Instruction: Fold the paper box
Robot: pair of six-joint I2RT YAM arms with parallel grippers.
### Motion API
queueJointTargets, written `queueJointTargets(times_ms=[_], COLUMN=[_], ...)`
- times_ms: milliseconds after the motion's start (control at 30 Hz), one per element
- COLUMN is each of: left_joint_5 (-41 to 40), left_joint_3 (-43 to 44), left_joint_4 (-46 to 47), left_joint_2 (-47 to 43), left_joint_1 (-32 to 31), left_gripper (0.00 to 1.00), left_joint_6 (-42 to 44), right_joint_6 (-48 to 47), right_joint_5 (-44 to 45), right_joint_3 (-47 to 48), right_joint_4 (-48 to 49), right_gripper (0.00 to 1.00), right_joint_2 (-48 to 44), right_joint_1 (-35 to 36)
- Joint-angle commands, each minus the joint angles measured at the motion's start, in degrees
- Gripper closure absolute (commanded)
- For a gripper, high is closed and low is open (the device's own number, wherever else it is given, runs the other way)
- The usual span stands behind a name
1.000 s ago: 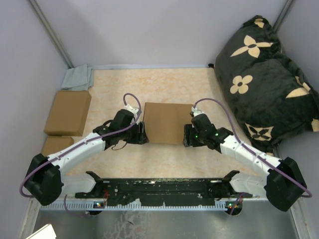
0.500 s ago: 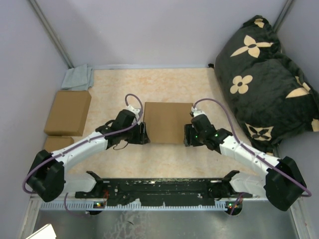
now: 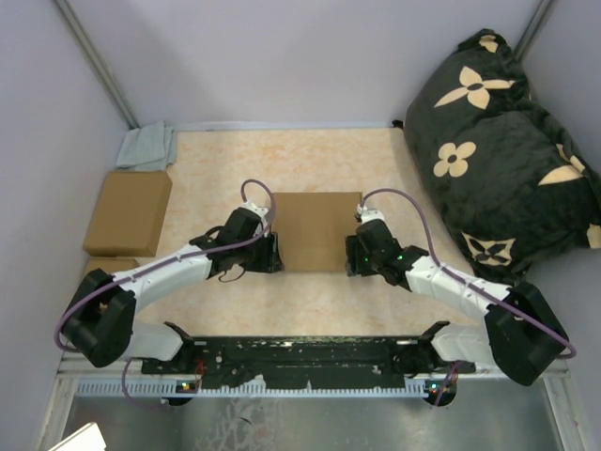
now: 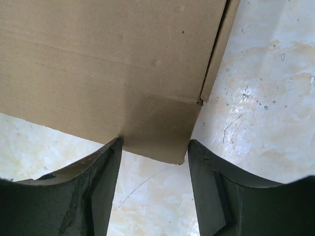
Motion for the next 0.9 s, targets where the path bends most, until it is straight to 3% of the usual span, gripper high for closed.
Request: queueJointTargets(times_ms=[0,467,733,867], left_joint_5=[-1.4,-6.7,-8.1,-10.1], left_joint_3=[-0.2,-1.9,-1.4,-1.1], left_joint_4=[2.9,12.4,4.7,-0.2], left_joint_2=[1.4,5.3,-1.9,-8.3], left_joint_1=[-0.3,-0.3,-0.3,-0.3], left_gripper=[0.44,0.46,0.36,0.34], left_joint_6=[1.1,3.1,1.1,0.7], right_joint_6=[-0.9,-1.4,-2.7,-5.2], right_joint_5=[2.4,6.7,5.0,4.2], right_joint_3=[-1.1,-2.2,6.5,14.5], right_joint_4=[7.4,13.1,-4.6,-10.7], right_gripper=[0.43,0.41,0.17,0.13], right_joint_2=[1.3,5.9,-0.3,-4.6], right_joint_1=[0.4,0.4,0.4,0.4])
